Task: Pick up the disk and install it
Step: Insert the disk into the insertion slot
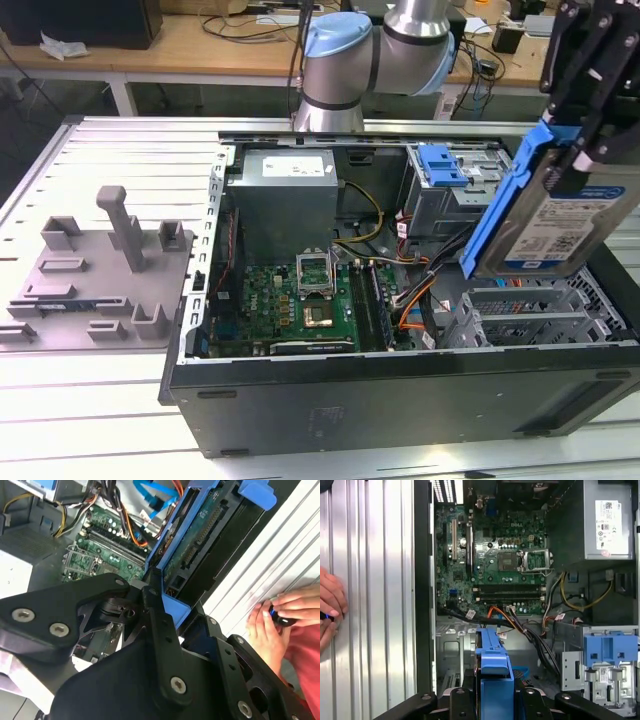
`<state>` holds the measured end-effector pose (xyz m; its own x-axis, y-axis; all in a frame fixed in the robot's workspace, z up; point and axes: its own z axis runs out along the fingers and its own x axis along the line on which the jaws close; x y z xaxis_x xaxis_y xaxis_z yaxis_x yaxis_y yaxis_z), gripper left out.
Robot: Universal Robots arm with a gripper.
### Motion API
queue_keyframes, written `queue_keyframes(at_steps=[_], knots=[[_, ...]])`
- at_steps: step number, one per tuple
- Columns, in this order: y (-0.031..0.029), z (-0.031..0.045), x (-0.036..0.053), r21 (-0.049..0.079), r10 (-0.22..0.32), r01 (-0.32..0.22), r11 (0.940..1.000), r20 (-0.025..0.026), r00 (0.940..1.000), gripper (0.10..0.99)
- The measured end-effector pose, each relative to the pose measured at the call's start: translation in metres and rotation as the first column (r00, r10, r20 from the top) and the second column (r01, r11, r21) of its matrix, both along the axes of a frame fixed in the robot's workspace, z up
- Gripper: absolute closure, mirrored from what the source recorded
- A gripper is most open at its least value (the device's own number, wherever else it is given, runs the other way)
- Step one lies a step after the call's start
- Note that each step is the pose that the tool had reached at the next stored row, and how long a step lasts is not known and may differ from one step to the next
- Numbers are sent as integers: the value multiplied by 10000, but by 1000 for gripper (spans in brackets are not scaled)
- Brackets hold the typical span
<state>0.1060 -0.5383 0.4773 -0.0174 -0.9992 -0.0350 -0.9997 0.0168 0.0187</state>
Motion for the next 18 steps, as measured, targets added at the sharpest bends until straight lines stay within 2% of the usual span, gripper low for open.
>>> queue_keyframes(at_steps=[1,3,5,18], knots=[[-3,-8,50,-2,0,0,10000,0,10000,718],[-4,-21,94,-2,-1,1,10000,0,10000,718],[-6,-27,99,-35,-1,1,10000,0,10000,718],[-26,-41,97,-38,41,-41,10000,1,10000,718]])
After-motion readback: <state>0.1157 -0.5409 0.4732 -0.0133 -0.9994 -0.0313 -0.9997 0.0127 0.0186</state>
